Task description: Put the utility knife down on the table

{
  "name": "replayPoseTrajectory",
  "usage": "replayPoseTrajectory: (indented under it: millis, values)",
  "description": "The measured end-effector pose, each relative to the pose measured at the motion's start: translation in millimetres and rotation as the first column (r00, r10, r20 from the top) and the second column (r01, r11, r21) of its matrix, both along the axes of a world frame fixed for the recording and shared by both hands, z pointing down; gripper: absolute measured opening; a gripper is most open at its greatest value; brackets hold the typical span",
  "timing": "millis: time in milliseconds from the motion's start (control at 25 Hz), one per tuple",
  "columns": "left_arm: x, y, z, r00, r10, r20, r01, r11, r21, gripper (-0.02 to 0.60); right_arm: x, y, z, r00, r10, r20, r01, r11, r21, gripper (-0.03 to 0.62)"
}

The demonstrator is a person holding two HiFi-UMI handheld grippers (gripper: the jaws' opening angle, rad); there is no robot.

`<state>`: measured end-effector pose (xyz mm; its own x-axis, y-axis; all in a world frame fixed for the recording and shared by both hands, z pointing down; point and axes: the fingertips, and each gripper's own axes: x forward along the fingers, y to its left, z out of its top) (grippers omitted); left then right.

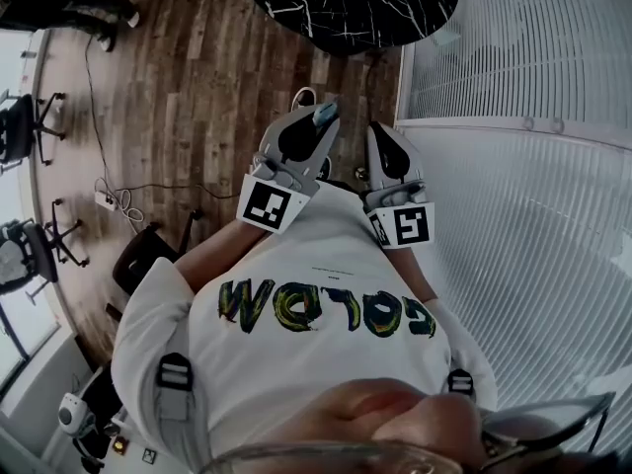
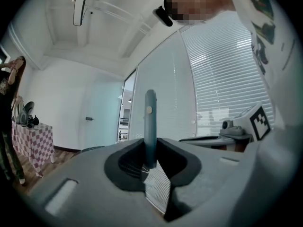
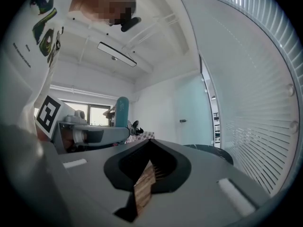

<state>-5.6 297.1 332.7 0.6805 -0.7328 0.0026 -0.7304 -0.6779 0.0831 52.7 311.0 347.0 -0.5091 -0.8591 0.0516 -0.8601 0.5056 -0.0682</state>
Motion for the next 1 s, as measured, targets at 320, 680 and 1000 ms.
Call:
replayPoseTrajectory:
  millis: [320, 680, 1000]
  values:
    - [5.5, -76.8, 14.2, 1.000, 0.001, -0.005, -0.001, 1.000, -0.010, 0.075, 6.8, -72.2, 12.2, 1.000, 0.002, 0.001, -0.002, 1.000, -0.023, 0.002]
    - [-15.0, -202.3, 5.7, 1.000, -0.013, -0.027, 0.013, 1.000, -0.006, 0.075, -14.6, -201.9, 4.6, 0.999, -0.019, -0.030, 0.018, 1.000, -0.013, 0.002]
    - [-42.2, -302.9, -0.7, 1.000, 0.000, -0.022, 0.000, 1.000, -0.013, 0.075, -44.8, -305.9, -8.7, 0.998, -0.027, -0.054, 0.027, 1.000, 0.003, 0.002]
